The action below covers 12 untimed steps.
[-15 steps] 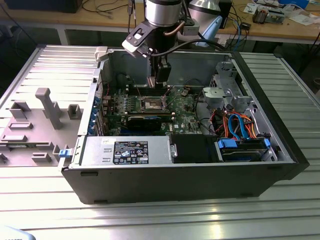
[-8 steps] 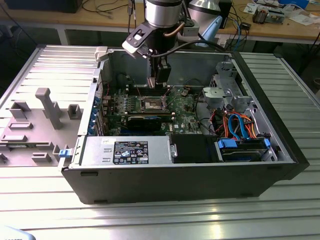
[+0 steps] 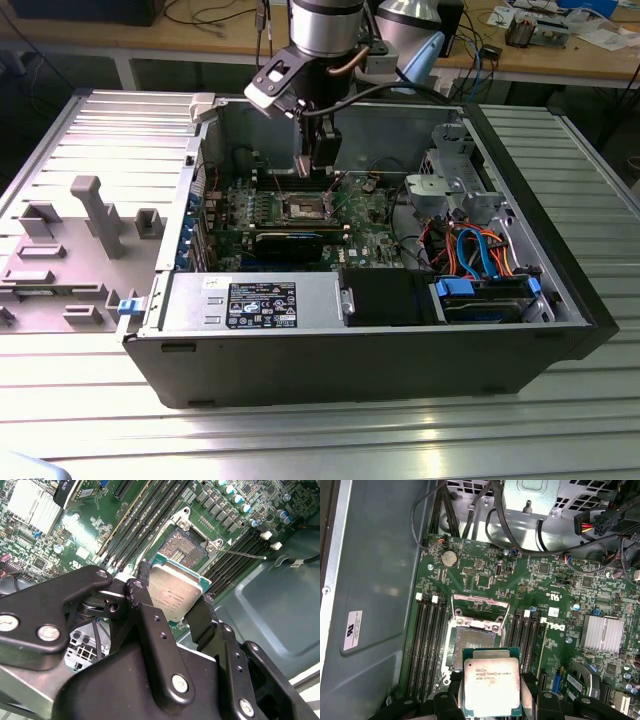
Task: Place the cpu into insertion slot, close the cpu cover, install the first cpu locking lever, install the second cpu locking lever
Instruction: 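Place the cpu into insertion slot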
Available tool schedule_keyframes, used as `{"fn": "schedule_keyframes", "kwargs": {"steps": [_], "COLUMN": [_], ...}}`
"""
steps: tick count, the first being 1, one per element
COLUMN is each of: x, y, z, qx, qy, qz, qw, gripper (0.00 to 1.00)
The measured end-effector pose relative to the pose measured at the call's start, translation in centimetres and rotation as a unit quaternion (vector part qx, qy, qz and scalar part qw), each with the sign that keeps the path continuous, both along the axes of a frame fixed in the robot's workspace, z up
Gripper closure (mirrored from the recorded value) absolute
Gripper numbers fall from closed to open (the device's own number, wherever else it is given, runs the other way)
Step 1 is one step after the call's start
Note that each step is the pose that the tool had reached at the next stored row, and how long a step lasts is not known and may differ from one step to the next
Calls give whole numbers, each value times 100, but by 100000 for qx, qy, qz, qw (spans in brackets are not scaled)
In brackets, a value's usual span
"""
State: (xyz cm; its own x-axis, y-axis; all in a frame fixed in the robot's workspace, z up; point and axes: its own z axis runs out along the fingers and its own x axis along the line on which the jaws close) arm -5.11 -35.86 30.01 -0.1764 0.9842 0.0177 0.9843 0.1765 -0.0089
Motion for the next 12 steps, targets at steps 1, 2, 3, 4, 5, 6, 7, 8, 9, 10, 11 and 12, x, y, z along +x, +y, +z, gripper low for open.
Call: {"fn": "schedule_keyframes", "kwargs": {"steps": [1,2,3,4,5,6,7,8,9,10,11,12], "x": [0,0,0,0,0,0,0,0,0,0,0,0], "y": [0,0,0,0,0,0,0,0,0,0,0,0], "z": [-2,-5,-8,-11,-12,-16,-20,-22,-24,-27,-30,-34], "qx": [0,0,-1,1,1,-1,2,1,-1,2,4,2], "qy": [0,2,1,0,0,-1,-3,-1,0,1,-1,0], "qz": [0,-1,0,-1,-2,0,0,0,1,1,-2,2], "qw": [100000,100000,100000,100000,100000,100000,100000,100000,100000,100000,100000,100000], "gripper": [45,45,45,45,45,45,45,45,45,45,45,45]}}
